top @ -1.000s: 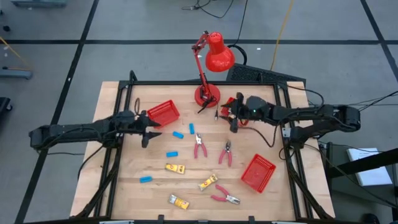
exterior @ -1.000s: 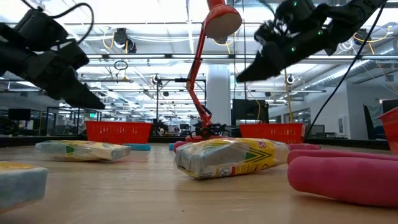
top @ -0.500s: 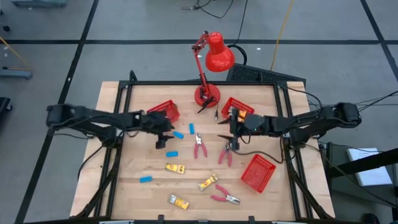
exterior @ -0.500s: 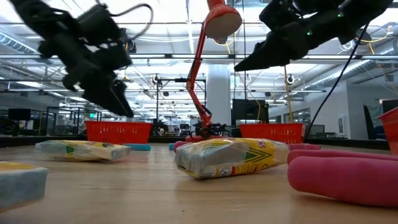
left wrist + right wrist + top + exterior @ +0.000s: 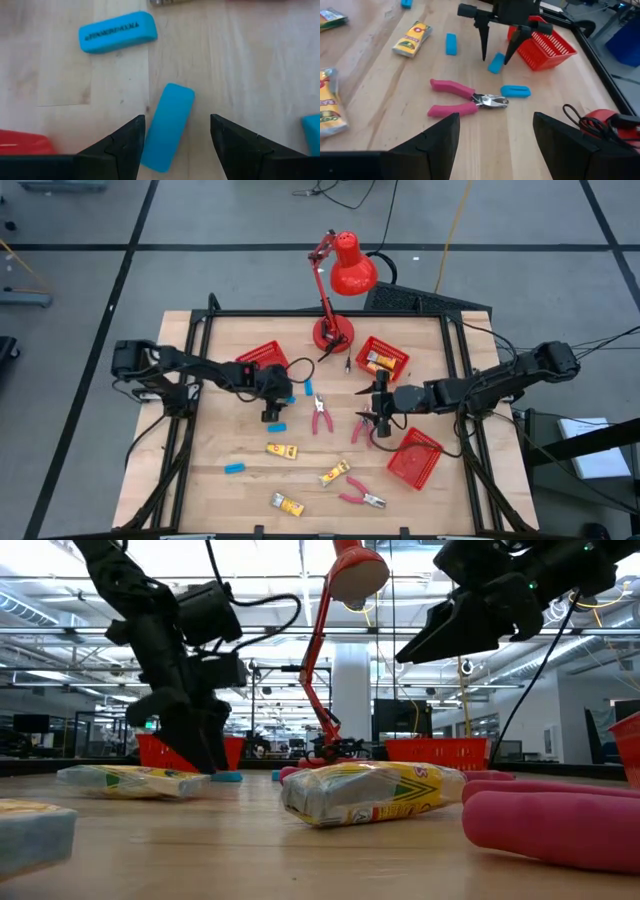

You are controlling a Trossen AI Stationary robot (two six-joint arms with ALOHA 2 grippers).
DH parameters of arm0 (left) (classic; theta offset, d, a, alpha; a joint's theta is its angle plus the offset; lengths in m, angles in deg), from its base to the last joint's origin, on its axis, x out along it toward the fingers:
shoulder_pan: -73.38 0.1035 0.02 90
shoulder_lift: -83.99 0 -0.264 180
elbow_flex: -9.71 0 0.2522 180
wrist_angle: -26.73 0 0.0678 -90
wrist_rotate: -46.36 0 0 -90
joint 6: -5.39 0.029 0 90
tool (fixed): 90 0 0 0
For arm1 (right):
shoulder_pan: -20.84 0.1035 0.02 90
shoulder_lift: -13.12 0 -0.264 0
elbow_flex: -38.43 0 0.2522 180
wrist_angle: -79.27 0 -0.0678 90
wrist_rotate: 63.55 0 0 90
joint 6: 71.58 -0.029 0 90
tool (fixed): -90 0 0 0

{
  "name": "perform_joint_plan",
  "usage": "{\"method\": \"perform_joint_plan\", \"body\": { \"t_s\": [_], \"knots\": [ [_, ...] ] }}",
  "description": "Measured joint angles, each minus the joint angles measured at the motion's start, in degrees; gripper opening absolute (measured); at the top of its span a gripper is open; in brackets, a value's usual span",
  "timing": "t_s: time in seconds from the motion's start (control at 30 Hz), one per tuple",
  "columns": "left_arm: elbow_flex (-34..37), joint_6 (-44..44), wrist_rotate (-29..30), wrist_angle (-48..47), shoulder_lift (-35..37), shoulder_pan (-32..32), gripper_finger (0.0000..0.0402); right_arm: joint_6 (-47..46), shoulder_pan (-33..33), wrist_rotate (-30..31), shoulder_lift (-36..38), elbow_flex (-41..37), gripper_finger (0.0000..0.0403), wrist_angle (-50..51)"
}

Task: Pick & Place School Supplies
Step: Put the blue eraser into the left red bin

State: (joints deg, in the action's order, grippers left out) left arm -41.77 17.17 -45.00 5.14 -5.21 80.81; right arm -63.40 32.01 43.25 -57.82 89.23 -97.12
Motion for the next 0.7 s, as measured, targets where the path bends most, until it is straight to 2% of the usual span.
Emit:
{"method": "perform_joint_plan", "body": {
  "t_s": [0.27,0.37,0.47,0.6,0.63,0.7],
  "knots": [
    [-0.2,-1.9,0.5,0.4,-2.7,-1.0,0.0227,-1.7,0.7,0.1,0.0,0.0,0.0242,0.3],
    [-0.2,-1.8,2.0,0.7,-2.7,-1.6,0.0212,-1.8,0.6,0.1,0.0,0.0,0.0242,0.2],
    [-0.2,-1.1,2.4,0.8,-2.7,-2.3,0.0164,-2.4,0.6,0.1,0.0,0.0,0.0242,0.2],
    [-0.1,0.8,3.4,0.5,-2.7,-3.3,0.0058,-3.0,0.6,0.1,0.0,0.0,0.0242,0.2],
    [-0.1,1.1,3.4,0.4,-2.7,-3.4,0.0041,-3.0,0.6,0.1,0.0,0.0,0.0242,0.2],
    [-0.1,0.8,3.5,0.4,-2.7,-3.6,0.0040,-3.0,0.6,0.1,0.0,0.0,0.0242,0.2]
  ]
}}
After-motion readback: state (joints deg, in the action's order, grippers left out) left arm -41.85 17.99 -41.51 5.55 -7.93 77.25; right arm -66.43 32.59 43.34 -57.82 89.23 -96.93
